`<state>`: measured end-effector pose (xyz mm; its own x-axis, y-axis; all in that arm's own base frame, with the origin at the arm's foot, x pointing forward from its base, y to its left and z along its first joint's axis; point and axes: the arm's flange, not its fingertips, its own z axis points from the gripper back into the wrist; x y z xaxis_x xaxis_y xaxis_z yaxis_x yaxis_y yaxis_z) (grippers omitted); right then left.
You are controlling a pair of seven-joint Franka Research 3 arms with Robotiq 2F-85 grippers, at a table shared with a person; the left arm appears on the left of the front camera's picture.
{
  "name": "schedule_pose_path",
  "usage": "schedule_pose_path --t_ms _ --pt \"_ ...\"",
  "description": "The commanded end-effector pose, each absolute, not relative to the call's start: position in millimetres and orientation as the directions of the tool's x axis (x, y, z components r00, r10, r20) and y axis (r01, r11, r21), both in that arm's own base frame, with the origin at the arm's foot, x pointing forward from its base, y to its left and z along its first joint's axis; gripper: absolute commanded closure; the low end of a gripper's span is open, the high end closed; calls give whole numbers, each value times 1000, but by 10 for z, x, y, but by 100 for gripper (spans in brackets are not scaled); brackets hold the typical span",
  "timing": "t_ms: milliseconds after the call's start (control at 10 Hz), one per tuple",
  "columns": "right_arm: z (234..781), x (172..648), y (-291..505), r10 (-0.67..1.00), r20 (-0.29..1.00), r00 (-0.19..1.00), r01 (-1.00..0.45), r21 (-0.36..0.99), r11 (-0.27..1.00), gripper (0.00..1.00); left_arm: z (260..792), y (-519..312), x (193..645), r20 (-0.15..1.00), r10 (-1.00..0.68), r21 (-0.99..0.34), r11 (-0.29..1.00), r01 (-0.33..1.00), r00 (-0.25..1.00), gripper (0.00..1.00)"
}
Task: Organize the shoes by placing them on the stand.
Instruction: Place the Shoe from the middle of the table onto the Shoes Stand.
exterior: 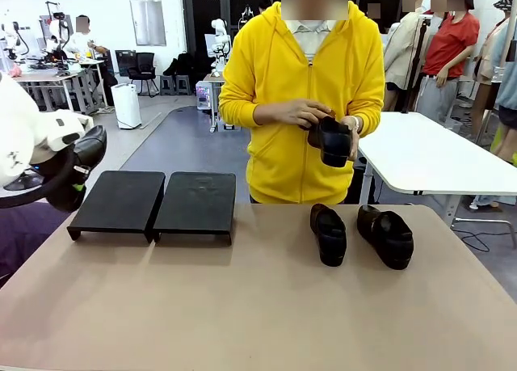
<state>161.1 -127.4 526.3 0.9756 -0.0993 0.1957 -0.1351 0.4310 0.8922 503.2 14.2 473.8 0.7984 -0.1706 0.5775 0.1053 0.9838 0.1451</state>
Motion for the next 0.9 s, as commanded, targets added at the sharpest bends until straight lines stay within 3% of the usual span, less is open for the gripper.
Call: schedule_pose_path --t_ms 0,400,800 --pt "5300 1613 -1286 -96 224 970 -166 896 413 0 4673 257 5328 594 -123 46 992 119 795 100" --pt "5300 1613 -1286 -96 224 970 -166 896 413 0 4314 297 5751 598 -60 24 998 56 800 100" --pt "5300 1613 -1286 -96 224 970 -166 896 413 0 4191 328 5879 519 -68 36 998 58 852 100"
